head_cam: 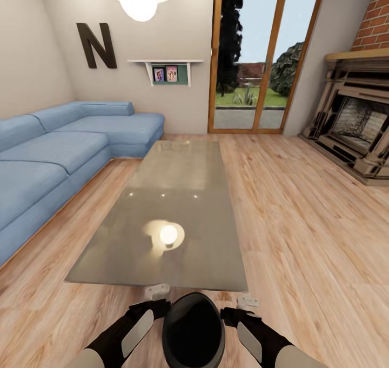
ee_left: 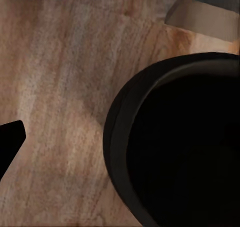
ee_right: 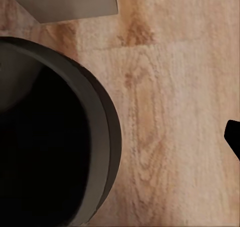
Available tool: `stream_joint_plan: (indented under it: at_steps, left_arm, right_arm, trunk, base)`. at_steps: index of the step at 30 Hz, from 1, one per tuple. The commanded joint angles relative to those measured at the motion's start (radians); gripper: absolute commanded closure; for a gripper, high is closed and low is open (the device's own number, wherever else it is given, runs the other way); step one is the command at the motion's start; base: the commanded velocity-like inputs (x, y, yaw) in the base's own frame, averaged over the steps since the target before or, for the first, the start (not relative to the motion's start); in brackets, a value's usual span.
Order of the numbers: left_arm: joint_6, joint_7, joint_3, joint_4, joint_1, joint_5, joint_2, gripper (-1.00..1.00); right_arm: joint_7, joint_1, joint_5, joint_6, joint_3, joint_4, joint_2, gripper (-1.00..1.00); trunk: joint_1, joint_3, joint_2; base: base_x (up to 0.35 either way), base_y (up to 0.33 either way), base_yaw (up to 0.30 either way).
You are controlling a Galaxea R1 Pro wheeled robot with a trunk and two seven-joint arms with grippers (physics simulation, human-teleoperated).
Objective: Place each of the two pumpkins and all three candles from the living room inside a cabinet in the living room (use any cabinet), then make sure every cabinet is closed, and position the cauldron so it is next to a table in the living room.
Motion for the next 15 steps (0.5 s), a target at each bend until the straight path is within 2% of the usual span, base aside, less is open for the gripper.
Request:
stream_joint_plan:
  at_steps: [1, 9, 15]
  left_arm:
    - [0.001, 0.009, -0.005, -0.003, -0.001, 0.008, 0.001, -1.0]
    - [0.001, 0.009, -0.005, -0.006, -0.001, 0.008, 0.001, -1.0]
    - [0.001, 0.009, -0.005, -0.006, -0.001, 0.008, 0.002, -1.0]
  right_arm:
    - [-0.008, -0.001, -0.006, 0.005, 0.008, -0.002, -0.001, -1.0]
    - [-0.008, -0.001, -0.006, 0.005, 0.008, -0.002, -0.001, -1.0]
    - [-0.008, -0.001, -0.006, 0.005, 0.008, -0.002, -0.001, -1.0]
  trunk:
    - [0.0, -0.001, 0.0]
    - [0.0, -0.001, 0.0]
    - [0.0, -0.001, 0.0]
  base:
    - [0.128, 0.0, 0.0]
    - [0.013, 0.0, 0.0]
    - [-0.208, 0.0, 0.0]
